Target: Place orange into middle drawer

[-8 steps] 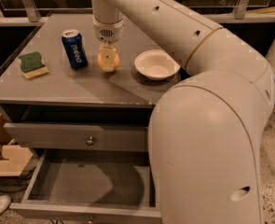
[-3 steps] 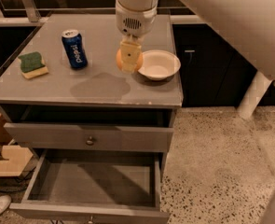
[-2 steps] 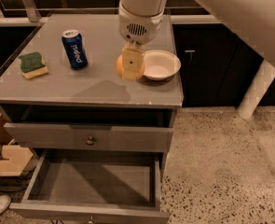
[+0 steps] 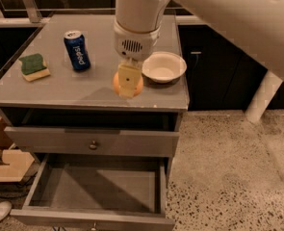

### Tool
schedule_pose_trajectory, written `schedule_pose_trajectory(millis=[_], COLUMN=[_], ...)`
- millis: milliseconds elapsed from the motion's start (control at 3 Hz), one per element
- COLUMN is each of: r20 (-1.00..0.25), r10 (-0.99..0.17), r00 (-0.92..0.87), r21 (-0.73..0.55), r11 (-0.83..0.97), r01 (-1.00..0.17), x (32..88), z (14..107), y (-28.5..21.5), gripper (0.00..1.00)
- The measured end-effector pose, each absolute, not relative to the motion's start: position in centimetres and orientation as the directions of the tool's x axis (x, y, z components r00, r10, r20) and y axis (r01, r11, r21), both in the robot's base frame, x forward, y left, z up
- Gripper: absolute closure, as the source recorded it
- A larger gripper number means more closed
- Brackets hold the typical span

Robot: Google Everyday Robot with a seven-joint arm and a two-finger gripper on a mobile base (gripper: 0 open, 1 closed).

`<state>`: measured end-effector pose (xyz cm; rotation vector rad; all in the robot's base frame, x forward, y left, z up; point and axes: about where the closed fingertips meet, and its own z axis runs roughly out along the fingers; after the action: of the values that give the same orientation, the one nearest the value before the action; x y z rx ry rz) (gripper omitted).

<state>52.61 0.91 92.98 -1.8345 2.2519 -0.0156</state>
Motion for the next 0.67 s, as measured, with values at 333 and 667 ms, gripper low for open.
schedule_pose_trajectory(millis=[333, 667], r20=[-0.161, -0.167], r10=[-0.974, -0.976], r00=[-0.157, -0.137], r21=[-0.078, -0.016], r11=[0.171, 0.141], r01=[-0.982, -0.99], x=[47.7, 44.7], z=[91.0, 90.4], y=[2.7, 3.7], gripper=[1.0, 1.0])
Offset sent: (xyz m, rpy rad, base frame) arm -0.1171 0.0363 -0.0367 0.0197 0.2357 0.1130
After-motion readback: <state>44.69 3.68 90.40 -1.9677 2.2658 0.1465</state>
